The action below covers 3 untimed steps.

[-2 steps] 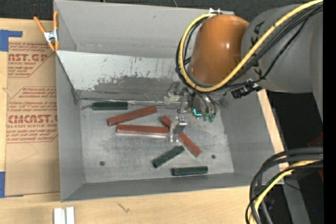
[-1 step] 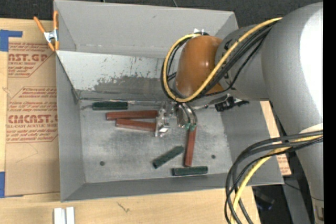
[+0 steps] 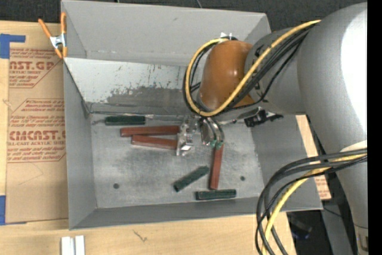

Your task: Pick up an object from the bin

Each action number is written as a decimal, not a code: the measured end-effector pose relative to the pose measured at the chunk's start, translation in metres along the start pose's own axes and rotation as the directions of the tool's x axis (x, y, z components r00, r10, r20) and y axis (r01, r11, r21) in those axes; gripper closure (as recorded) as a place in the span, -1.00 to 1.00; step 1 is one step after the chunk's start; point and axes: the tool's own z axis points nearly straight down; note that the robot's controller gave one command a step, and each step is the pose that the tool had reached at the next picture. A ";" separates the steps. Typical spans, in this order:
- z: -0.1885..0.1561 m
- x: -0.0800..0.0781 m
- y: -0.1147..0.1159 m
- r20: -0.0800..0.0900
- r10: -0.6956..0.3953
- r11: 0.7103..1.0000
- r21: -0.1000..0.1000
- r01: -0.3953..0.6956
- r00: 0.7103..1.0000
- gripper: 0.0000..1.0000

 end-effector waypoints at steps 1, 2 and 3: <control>-0.025 0.007 0.004 -0.009 -0.013 1.000 0.004 0.013 1.000 1.00; -0.061 0.022 0.017 -0.008 -0.006 1.000 0.005 0.006 1.000 1.00; -0.140 0.007 0.001 -0.005 -0.017 1.000 0.005 0.017 1.000 1.00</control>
Offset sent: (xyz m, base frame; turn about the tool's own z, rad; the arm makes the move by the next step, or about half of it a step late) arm -0.0257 0.0231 0.0711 -0.0017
